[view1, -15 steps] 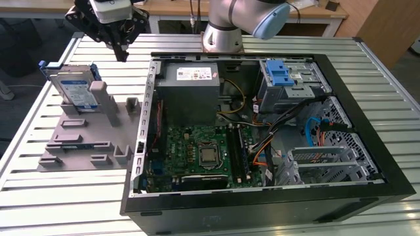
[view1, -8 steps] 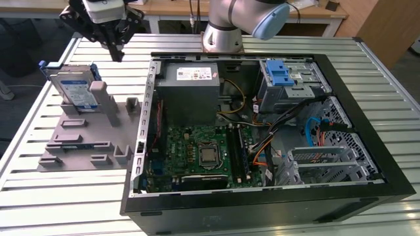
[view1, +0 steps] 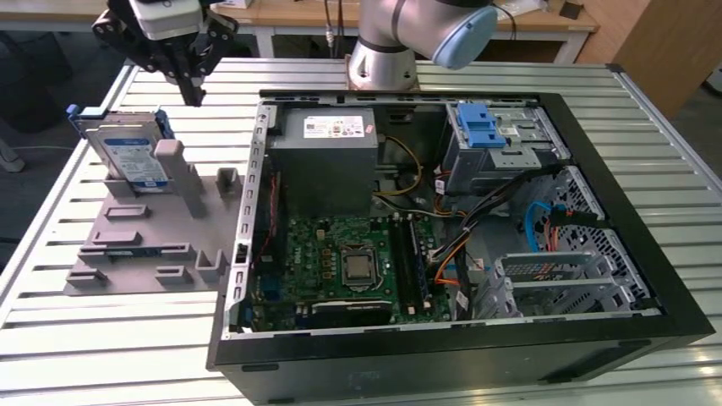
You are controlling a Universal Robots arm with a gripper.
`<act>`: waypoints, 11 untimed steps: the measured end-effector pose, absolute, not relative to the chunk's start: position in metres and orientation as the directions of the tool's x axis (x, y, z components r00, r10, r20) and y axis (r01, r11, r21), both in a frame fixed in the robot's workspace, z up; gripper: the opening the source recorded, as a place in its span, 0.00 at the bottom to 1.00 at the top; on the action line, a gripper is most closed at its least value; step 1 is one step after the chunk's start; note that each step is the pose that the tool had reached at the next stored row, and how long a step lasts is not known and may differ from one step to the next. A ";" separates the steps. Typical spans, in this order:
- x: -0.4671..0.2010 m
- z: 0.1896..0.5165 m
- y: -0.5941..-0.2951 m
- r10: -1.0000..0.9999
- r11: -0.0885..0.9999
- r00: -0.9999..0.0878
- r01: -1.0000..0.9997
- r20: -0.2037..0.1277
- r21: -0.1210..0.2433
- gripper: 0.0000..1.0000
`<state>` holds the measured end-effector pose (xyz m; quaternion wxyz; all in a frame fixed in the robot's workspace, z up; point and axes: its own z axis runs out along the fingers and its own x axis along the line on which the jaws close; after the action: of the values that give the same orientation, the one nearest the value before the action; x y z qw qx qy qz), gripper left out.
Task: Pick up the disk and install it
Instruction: 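Reach for the disk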
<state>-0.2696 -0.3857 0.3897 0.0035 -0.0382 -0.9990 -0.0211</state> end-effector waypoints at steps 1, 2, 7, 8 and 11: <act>-0.271 0.390 -0.386 0.076 0.996 -0.997 0.077 0.009 0.042 0.11; -0.271 0.390 -0.386 0.076 0.996 -0.997 0.077 0.009 0.042 0.11; -0.276 0.389 -0.385 0.076 0.996 -0.997 0.077 0.010 0.042 0.11; -0.277 0.389 -0.385 0.076 0.996 -0.997 0.077 0.010 0.042 0.11; -0.280 0.389 -0.385 0.076 0.996 -0.997 0.077 0.011 0.042 0.11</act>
<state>-0.2804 -0.3853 0.3893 0.0046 -0.0382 -0.9990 -0.0210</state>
